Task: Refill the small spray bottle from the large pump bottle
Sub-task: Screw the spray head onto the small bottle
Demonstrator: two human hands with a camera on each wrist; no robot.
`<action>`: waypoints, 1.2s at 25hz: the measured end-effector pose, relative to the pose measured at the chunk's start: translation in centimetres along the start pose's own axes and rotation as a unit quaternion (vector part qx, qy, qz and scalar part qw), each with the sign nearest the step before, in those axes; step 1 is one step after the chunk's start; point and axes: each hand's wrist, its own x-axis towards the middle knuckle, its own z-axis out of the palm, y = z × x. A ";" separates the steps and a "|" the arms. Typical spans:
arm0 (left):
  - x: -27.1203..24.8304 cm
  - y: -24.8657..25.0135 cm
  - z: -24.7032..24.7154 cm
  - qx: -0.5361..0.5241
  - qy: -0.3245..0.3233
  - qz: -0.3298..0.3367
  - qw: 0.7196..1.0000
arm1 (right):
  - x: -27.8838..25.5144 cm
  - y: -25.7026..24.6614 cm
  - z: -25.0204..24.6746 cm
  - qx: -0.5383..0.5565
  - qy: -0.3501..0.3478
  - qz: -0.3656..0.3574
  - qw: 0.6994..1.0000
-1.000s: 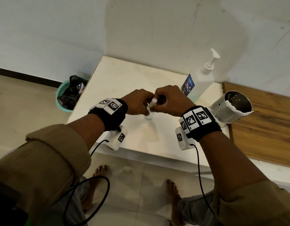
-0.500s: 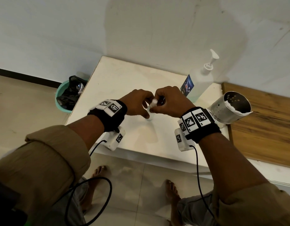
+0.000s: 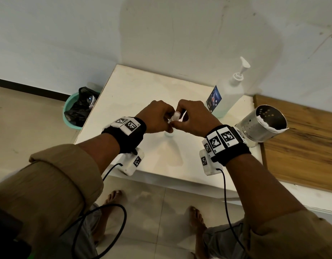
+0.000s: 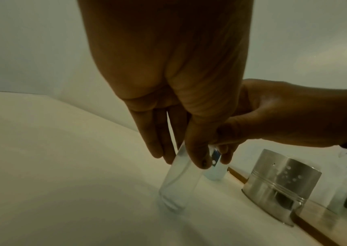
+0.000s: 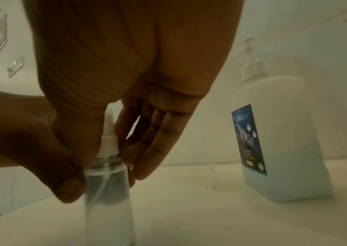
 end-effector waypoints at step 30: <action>-0.3 1.8 -1.4 -0.072 0.085 0.009 0.994 | -0.4 -0.3 -4.1 0.050 -0.001 -0.042 0.998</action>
